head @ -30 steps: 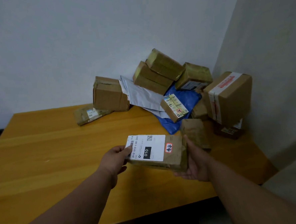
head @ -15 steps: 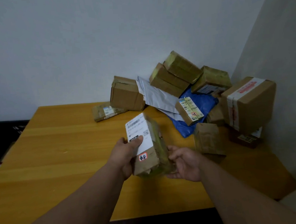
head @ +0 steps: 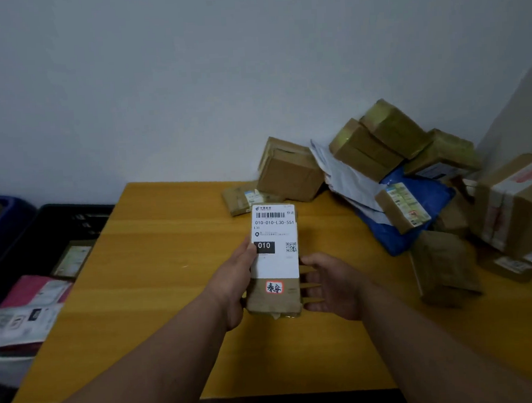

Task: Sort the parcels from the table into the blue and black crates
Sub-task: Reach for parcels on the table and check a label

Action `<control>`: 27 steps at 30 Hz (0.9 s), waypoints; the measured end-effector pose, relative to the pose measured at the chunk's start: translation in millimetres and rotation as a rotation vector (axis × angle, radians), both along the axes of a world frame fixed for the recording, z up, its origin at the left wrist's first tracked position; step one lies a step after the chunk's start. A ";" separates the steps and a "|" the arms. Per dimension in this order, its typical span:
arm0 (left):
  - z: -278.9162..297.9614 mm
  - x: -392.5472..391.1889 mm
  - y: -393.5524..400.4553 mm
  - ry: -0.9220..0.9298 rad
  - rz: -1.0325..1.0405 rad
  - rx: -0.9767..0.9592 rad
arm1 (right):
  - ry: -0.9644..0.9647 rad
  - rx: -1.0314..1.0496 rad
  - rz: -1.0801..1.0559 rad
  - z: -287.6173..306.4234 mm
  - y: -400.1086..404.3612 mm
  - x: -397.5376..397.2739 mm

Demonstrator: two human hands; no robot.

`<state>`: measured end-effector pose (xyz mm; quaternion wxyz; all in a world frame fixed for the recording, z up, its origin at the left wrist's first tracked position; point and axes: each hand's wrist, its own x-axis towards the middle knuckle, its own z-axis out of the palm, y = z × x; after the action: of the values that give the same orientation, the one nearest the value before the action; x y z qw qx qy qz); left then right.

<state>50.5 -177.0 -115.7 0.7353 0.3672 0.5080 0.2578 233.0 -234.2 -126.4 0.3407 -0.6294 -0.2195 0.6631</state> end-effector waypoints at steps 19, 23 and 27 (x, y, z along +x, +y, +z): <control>-20.2 -246.1 66.1 0.134 0.270 -0.009 | 0.000 -0.018 0.344 -22.6 133.6 -227.1; -31.5 -301.7 75.8 0.151 0.367 -0.017 | 0.014 -0.052 0.408 -31.8 159.6 -284.8; -40.2 -360.3 93.6 0.122 0.407 -0.061 | 0.004 -0.099 0.484 -45.5 189.4 -349.7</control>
<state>-309.8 -83.3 -155.9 0.6467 0.2494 0.6227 0.3631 -116.7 -44.8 -171.9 0.1414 -0.5730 -0.3303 0.7367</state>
